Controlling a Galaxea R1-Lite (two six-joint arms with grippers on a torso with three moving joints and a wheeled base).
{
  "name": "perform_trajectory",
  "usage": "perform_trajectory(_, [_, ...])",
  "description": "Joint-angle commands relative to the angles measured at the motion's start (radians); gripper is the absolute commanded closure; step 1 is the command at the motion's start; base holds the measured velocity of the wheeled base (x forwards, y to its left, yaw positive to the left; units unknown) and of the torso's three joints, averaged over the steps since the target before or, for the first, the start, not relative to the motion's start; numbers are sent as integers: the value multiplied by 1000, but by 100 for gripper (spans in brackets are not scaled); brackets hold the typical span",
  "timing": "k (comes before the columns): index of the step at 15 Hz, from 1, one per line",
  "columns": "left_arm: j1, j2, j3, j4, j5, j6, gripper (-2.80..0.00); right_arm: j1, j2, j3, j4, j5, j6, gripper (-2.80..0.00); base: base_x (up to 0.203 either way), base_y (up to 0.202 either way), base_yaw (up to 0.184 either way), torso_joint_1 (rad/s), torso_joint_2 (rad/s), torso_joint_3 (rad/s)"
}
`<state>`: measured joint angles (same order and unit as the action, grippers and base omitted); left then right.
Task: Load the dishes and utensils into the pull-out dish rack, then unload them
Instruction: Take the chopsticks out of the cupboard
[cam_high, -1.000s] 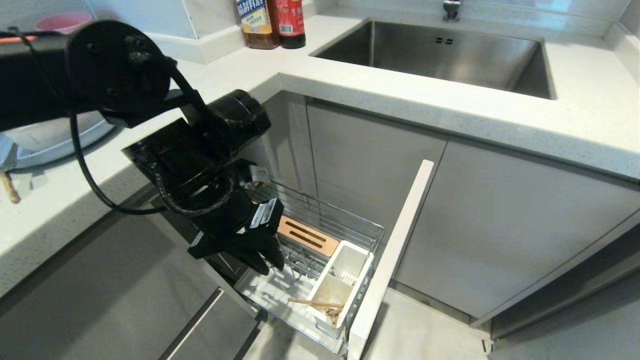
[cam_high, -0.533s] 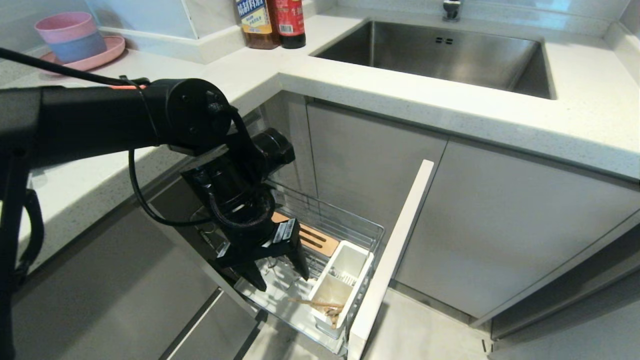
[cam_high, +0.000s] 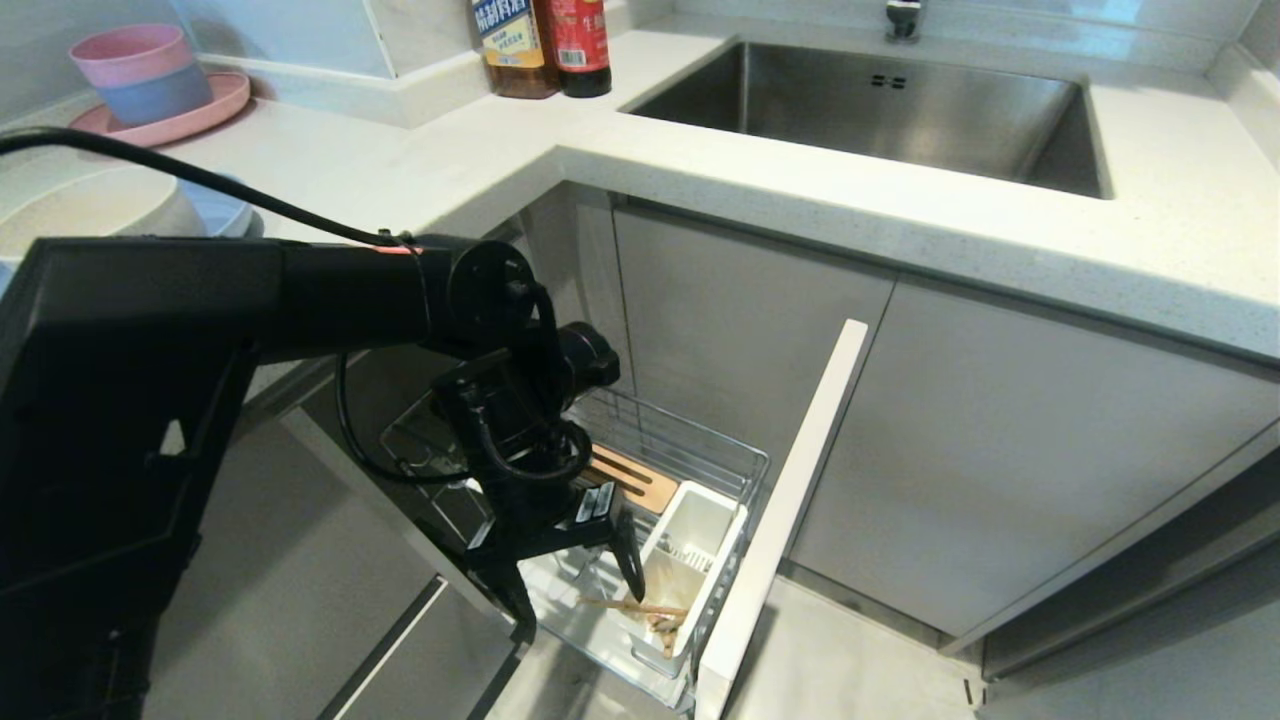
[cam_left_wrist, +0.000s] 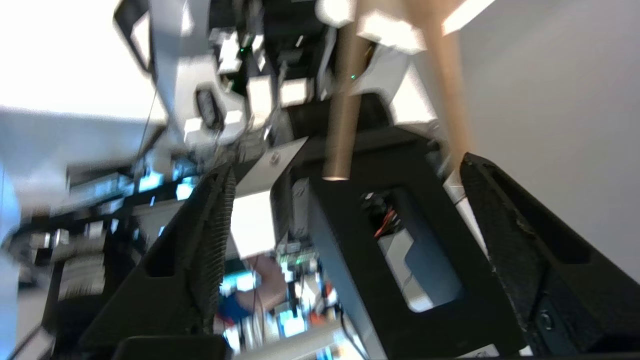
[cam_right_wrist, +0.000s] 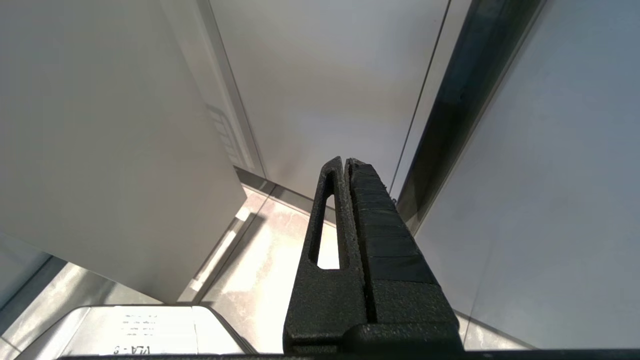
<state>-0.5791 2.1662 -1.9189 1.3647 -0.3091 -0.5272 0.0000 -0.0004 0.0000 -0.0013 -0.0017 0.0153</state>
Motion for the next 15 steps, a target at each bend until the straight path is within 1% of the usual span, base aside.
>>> perform_trajectory(1, [5,24,0,19,-1,-2,-280,0,0,2,0,0,0,0,0,0,0,0,0,0])
perform_trajectory(3, [8,28,0,36,-1,3,-280,0,0,2,0,0,0,0,0,0,0,0,0,0])
perform_trajectory(4, [12,35,0,63,-1,33,-280,0,0,2,0,0,0,0,0,0,0,0,0,0])
perform_trajectory(5, [13,39,0,79,-2,47,-280,0,0,2,0,0,0,0,0,0,0,0,0,0])
perform_trajectory(7, [14,62,1,89,-1,53,-280,0,0,2,0,0,0,0,0,0,0,0,0,0])
perform_trajectory(15, [24,155,-2,31,-7,49,-280,0,0,1,0,0,0,0,0,0,0,0,0,0])
